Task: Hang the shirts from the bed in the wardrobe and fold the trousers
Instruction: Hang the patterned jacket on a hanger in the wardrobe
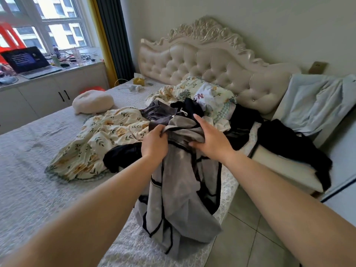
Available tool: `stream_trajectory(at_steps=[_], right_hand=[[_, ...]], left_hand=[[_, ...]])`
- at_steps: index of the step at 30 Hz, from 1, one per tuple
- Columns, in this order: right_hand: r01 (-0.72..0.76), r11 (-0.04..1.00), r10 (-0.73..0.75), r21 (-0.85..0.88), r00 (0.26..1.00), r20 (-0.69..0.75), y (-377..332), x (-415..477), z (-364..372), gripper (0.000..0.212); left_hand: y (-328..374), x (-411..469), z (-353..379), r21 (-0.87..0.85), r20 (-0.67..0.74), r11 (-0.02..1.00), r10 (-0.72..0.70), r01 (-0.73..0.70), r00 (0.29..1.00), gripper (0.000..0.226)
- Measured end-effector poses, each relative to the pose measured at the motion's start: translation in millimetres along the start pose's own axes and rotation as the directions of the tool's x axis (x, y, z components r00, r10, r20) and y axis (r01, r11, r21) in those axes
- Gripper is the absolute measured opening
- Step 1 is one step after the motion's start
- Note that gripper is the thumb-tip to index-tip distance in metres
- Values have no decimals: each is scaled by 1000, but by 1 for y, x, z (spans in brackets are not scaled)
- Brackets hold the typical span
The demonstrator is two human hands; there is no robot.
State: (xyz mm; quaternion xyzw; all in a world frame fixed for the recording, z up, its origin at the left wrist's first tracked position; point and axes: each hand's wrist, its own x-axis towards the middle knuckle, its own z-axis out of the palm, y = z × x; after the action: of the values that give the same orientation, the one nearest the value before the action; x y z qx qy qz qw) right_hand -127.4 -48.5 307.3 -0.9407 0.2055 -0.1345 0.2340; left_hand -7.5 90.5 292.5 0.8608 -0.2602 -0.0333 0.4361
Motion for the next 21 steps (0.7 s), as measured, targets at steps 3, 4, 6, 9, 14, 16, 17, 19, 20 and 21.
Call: stream_trajectory(at_steps=[3,4,6,9,14,16,17,19,20,21], right_hand=[[15,992,-16,129,1000,7,-8,-13,4,106],[-18,981,10,195,999,40,-11,-18,6,112],[-91,935,70,342,995,74,-10,-32,9,104],[-190,888,212,419,977,-5,2,-54,10,40],[-179,752,421,634,871,-253,22,-87,-27,6],[-138,638,499,757,823,-270,26,-100,-52,6],[-128,591,514,797,820,-250,27,-109,-63,6],[-108,559,517,822,821,-243,29,-127,-82,7],[-101,560,517,822,818,-251,30,-135,-91,9],[-98,569,516,817,816,-261,32,-144,-100,10]], left_hand=[[15,-15,8,-140,60,976,177,-167,982,26],[20,-21,11,-203,87,956,234,-213,968,24],[33,-35,13,-289,136,906,359,-309,924,28],[50,-56,16,-268,217,822,559,-502,800,34],[66,-85,15,-260,165,802,585,-537,794,42],[73,-96,18,-271,152,857,488,-439,859,46],[77,-103,20,-278,127,878,436,-390,891,47],[85,-118,26,-255,85,925,312,-282,946,57],[88,-125,29,-208,110,959,217,-191,970,68],[90,-129,31,-130,167,989,97,-76,981,80]])
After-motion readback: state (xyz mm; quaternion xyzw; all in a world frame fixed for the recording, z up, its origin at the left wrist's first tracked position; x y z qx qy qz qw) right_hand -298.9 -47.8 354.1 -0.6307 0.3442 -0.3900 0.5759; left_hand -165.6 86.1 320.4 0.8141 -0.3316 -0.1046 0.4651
